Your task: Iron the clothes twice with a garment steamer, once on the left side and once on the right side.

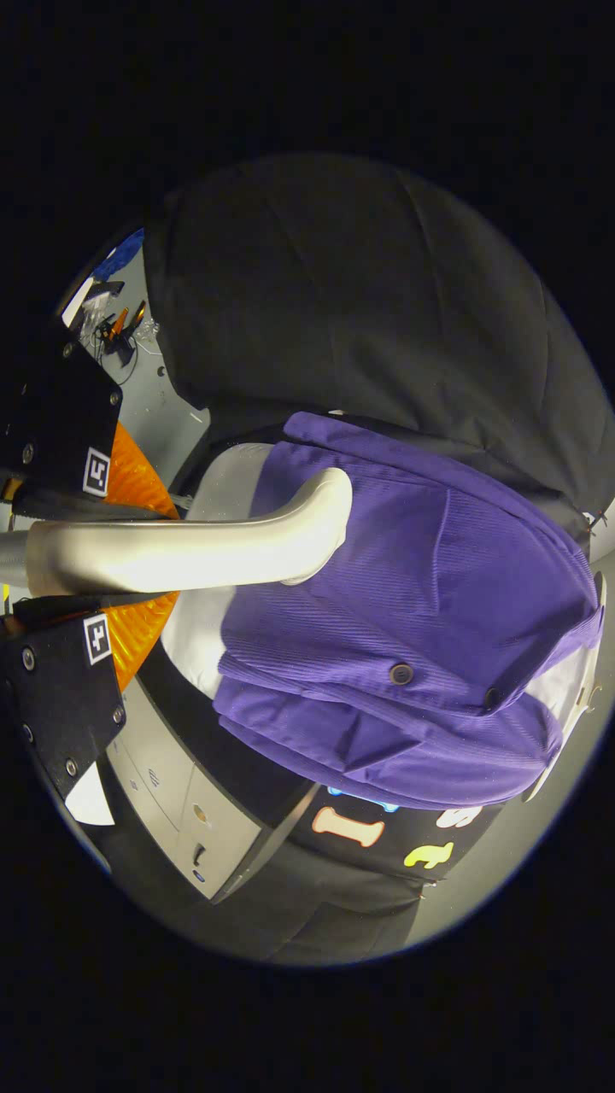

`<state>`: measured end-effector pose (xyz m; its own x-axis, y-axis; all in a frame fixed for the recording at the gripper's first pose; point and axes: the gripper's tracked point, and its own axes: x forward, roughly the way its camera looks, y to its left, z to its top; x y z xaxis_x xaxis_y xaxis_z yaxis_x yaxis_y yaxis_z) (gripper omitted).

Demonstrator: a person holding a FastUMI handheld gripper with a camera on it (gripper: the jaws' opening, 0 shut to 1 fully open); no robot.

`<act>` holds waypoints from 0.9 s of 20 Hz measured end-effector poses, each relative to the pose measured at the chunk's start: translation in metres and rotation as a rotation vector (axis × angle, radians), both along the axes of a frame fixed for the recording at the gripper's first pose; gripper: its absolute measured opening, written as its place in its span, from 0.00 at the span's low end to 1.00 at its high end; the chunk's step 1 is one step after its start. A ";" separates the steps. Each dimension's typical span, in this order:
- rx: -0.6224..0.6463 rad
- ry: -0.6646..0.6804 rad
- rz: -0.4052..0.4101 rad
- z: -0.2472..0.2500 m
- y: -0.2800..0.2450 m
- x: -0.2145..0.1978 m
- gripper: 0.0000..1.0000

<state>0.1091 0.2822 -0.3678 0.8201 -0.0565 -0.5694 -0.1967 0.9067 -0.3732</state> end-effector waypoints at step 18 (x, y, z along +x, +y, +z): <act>0.226 0.088 -0.059 0.080 -0.218 -0.103 0.36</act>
<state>0.0059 0.0637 -0.2876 0.7662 0.0342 -0.6417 -0.1636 0.9761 -0.1433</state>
